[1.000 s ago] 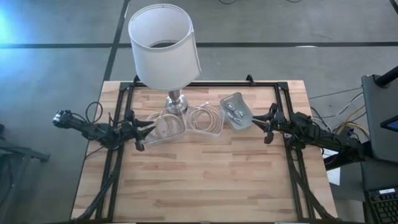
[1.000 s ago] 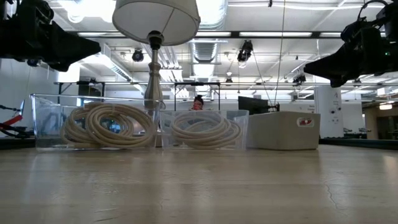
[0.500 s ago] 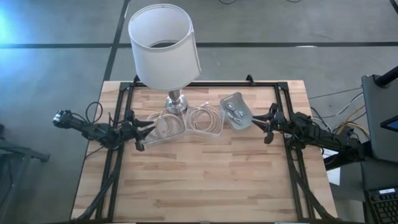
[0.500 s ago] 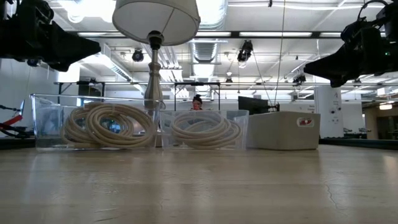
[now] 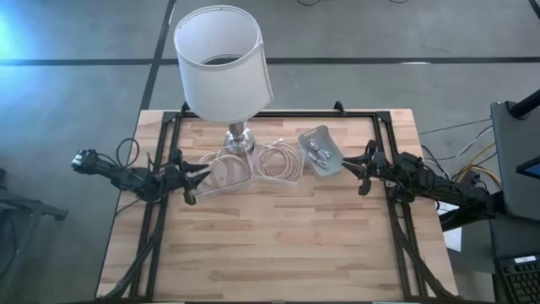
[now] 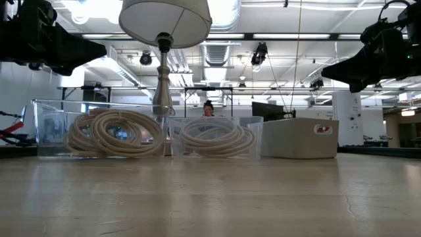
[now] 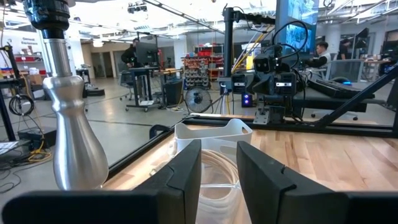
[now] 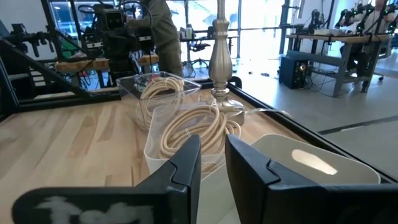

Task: Pick & Place USB Port
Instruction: Return to Home Position

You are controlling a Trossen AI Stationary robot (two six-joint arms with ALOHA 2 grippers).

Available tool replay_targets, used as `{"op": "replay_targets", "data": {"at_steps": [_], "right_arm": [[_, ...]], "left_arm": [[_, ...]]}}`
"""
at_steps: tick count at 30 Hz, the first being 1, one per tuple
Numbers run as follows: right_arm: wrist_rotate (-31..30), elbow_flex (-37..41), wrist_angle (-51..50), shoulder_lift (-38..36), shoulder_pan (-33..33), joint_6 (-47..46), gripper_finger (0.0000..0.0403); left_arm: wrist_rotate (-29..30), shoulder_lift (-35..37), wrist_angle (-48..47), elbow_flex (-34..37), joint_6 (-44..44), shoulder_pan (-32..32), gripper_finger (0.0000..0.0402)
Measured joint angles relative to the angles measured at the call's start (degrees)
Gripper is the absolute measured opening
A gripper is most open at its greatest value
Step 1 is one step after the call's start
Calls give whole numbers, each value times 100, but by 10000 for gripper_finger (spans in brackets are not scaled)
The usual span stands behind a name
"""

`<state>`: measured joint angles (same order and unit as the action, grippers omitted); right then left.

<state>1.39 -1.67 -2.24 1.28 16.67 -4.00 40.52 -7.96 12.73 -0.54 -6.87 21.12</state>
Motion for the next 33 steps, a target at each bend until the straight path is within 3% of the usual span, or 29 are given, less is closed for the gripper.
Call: {"op": "replay_targets", "data": {"at_steps": [16,33], "right_arm": [[1,-2,-2,0,0,-1,91],[2,-2,-2,0,-2,12,69]], "left_arm": [[-13,0,0,0,0,0,106],[-35,0,1,0,0,4,106]]}}
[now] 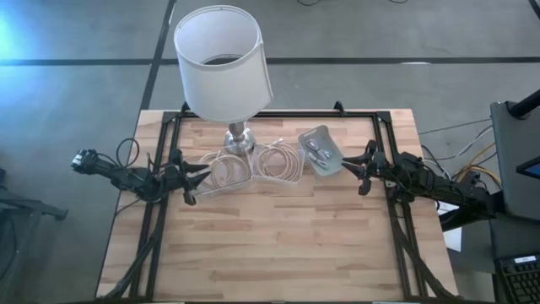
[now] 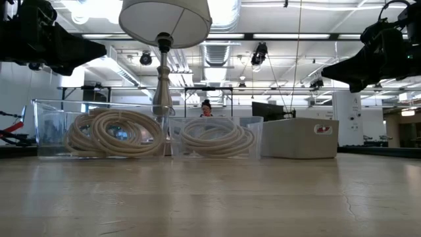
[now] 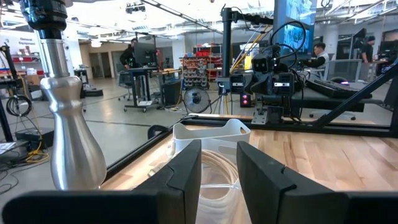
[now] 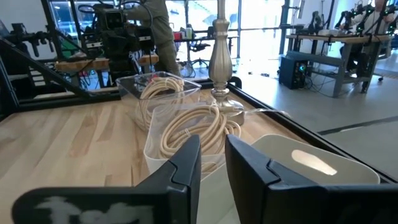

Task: Pick & Place USB Port
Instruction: Return to Home Position

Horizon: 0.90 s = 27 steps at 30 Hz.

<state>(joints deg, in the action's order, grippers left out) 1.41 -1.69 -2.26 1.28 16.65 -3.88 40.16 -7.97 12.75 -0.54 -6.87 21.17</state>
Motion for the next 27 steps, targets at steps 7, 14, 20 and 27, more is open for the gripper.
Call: {"op": "replay_targets", "data": {"at_steps": [7,14,20,27], "right_arm": [[0,0,0,0,1,-8,81],[0,0,0,0,1,-2,90],[-1,0,0,0,0,-2,87],[-1,0,0,0,0,0,73]], "left_arm": [[2,0,-1,0,0,-2,106],[7,2,1,0,0,-4,106],[35,1,-1,0,0,-4,106],[31,0,-1,0,0,-4,106]]}}
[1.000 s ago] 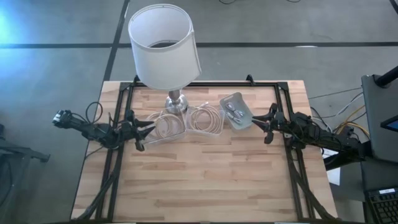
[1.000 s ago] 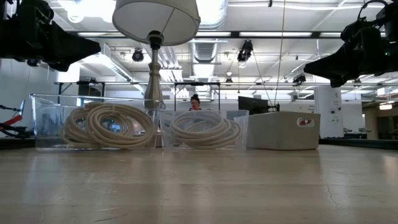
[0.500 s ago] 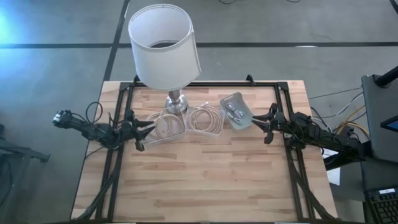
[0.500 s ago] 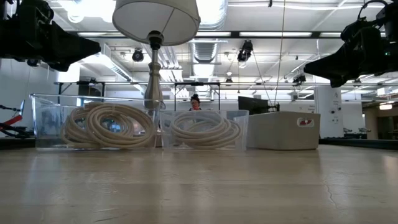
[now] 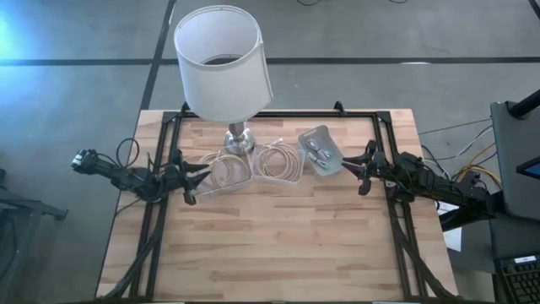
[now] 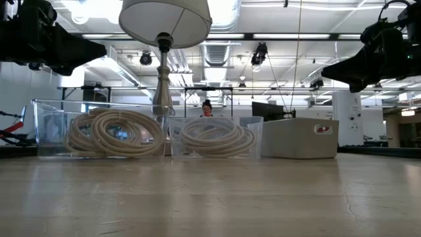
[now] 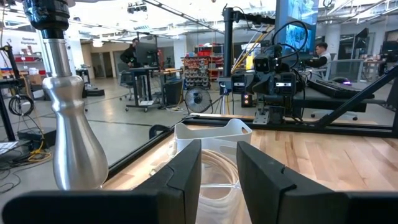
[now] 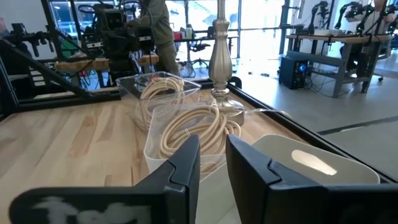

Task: Pick & Place USB Port
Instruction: Return to Home Position

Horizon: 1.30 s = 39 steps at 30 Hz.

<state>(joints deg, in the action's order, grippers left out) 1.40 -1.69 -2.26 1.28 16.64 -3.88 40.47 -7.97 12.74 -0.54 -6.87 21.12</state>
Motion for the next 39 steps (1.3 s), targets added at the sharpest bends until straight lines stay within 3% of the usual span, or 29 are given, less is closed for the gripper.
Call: {"op": "replay_targets", "data": {"at_steps": [22,39], "right_arm": [[1,0,2,0,0,-15,91],[1,0,2,0,2,-5,69]], "left_arm": [[-33,0,0,1,0,4,106],[-26,0,-1,0,0,2,106]]}}
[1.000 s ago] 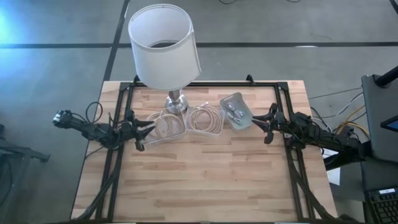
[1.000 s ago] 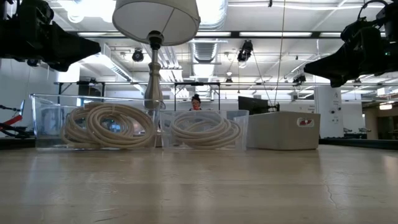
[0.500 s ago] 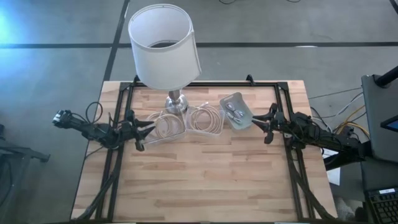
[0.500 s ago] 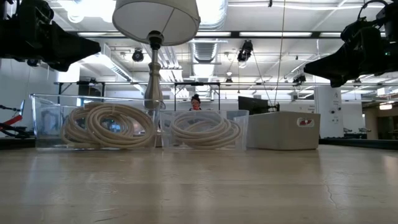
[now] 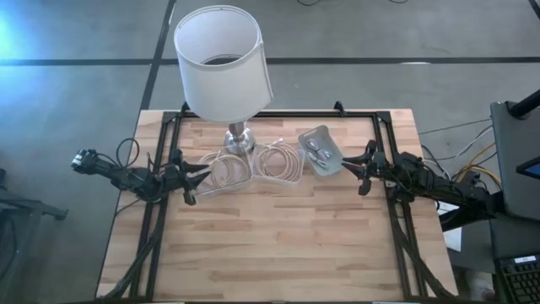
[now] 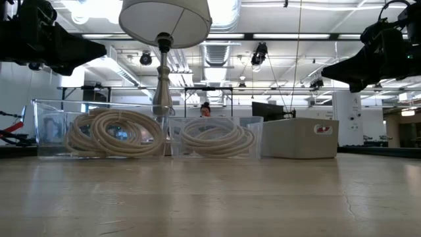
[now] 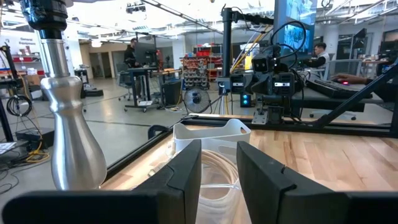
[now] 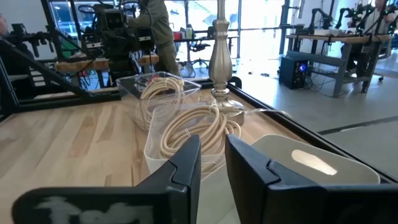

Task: Pick & Place USB Port
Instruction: Return to Home Position

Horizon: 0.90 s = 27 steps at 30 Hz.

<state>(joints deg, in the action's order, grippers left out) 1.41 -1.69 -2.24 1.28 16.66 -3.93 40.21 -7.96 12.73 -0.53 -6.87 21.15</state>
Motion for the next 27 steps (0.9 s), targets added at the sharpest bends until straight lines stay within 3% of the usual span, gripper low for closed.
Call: {"op": "replay_targets", "data": {"at_steps": [15,27], "right_arm": [[0,-1,-1,0,-2,-8,91],[-2,0,-2,0,-2,3,72]], "left_arm": [[26,1,1,0,0,-2,106],[15,1,1,2,0,-2,106]]}}
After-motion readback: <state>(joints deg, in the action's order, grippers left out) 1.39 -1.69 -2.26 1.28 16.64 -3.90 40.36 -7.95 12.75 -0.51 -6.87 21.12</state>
